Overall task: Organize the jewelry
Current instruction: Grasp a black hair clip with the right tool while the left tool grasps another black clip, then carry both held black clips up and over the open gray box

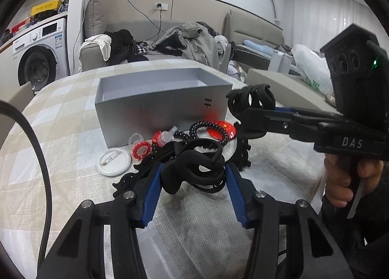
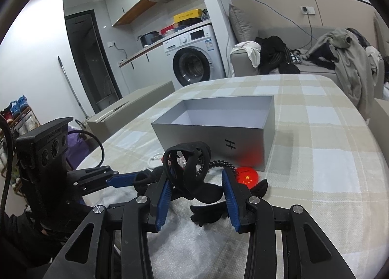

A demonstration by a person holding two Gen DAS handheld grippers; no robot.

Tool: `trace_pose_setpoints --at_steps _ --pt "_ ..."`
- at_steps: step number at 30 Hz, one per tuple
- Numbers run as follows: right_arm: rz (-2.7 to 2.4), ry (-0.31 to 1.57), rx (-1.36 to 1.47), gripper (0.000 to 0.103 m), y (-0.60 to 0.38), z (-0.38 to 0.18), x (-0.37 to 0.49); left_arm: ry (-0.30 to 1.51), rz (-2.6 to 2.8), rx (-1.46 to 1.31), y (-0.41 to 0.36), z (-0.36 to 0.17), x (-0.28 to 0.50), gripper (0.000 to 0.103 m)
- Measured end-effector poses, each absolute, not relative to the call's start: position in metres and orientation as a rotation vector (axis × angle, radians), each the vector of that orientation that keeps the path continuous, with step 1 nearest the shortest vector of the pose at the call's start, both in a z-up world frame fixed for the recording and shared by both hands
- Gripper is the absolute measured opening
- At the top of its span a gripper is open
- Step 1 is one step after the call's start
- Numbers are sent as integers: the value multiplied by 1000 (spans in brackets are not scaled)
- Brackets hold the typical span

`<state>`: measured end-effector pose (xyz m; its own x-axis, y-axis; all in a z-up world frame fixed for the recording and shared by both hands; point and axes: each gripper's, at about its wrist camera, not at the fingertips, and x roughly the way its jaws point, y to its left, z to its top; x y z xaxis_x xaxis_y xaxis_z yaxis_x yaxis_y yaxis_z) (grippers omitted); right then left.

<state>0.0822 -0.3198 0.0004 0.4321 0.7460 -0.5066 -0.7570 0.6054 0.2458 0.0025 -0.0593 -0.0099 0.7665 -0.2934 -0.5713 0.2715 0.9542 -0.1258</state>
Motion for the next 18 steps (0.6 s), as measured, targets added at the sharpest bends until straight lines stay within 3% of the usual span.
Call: trace_pose_setpoints --at_steps 18 --pt "923 583 20 39 -326 3 80 544 -274 -107 -50 3 5 46"
